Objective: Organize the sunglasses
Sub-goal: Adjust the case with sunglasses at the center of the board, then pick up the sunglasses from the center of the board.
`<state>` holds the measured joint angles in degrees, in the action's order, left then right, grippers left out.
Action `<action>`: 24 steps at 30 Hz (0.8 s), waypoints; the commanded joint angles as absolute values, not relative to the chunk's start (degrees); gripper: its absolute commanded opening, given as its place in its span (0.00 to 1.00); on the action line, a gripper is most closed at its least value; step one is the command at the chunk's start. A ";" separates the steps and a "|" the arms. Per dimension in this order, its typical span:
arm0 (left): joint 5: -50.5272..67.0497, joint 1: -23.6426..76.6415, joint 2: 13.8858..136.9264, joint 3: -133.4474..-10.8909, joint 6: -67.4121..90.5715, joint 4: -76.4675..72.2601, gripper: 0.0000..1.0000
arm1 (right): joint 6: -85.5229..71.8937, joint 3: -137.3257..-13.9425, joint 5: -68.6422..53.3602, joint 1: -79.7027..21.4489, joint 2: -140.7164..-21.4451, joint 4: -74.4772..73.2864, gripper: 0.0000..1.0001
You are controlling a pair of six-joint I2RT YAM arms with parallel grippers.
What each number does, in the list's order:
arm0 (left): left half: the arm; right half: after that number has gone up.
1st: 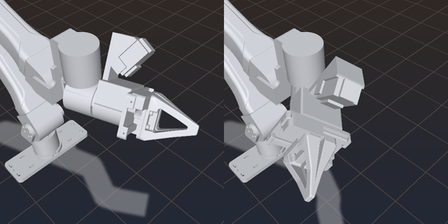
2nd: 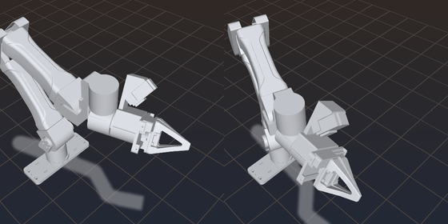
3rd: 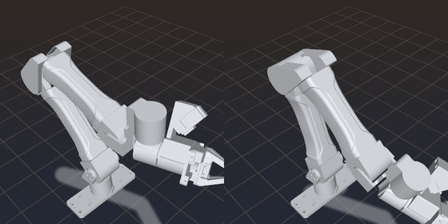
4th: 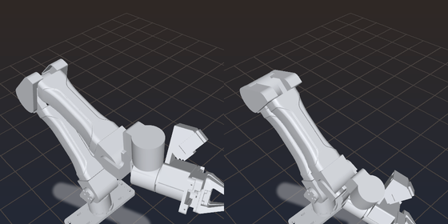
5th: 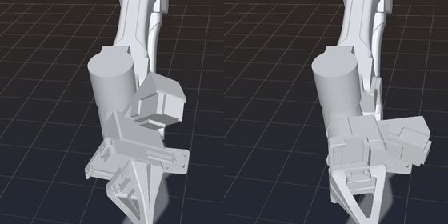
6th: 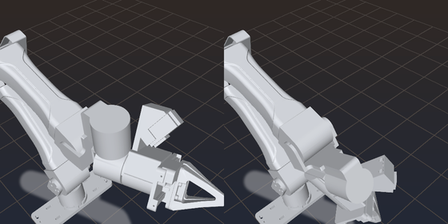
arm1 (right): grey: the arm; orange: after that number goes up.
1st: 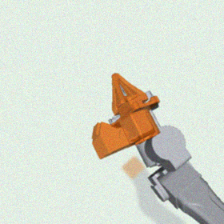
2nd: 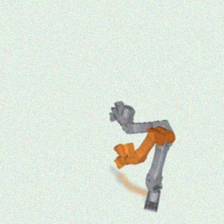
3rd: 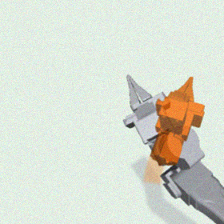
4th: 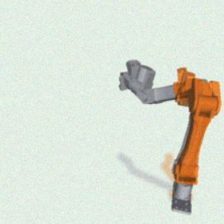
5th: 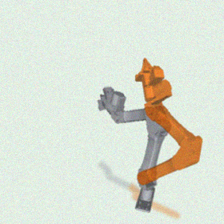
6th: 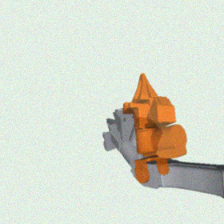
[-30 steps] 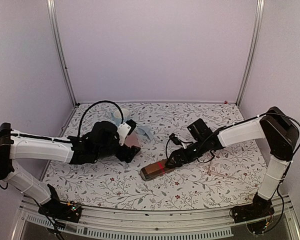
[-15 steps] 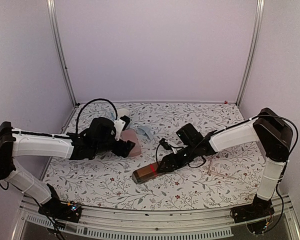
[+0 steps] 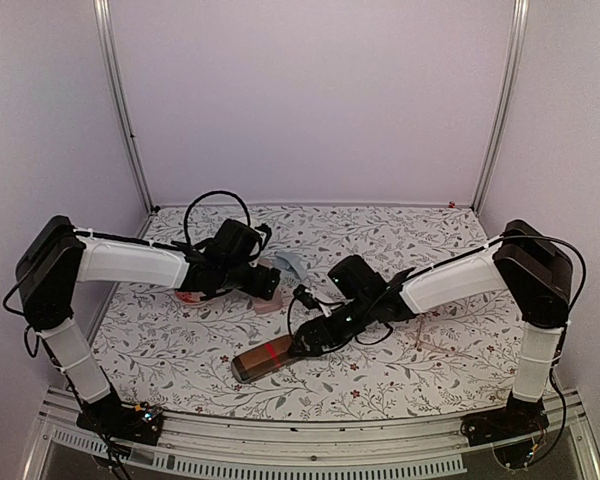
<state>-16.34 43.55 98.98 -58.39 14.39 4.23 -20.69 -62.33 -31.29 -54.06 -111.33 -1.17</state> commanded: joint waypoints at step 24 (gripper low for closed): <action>-4.92 39.63 110.88 -62.38 23.92 2.94 0.99 | -19.68 -54.18 -29.58 -48.78 -104.67 1.75 0.99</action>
<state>-8.32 40.23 107.98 -60.53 23.88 3.75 -19.73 -55.07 -29.12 -49.08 -105.93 0.38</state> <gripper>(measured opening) 0.990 0.991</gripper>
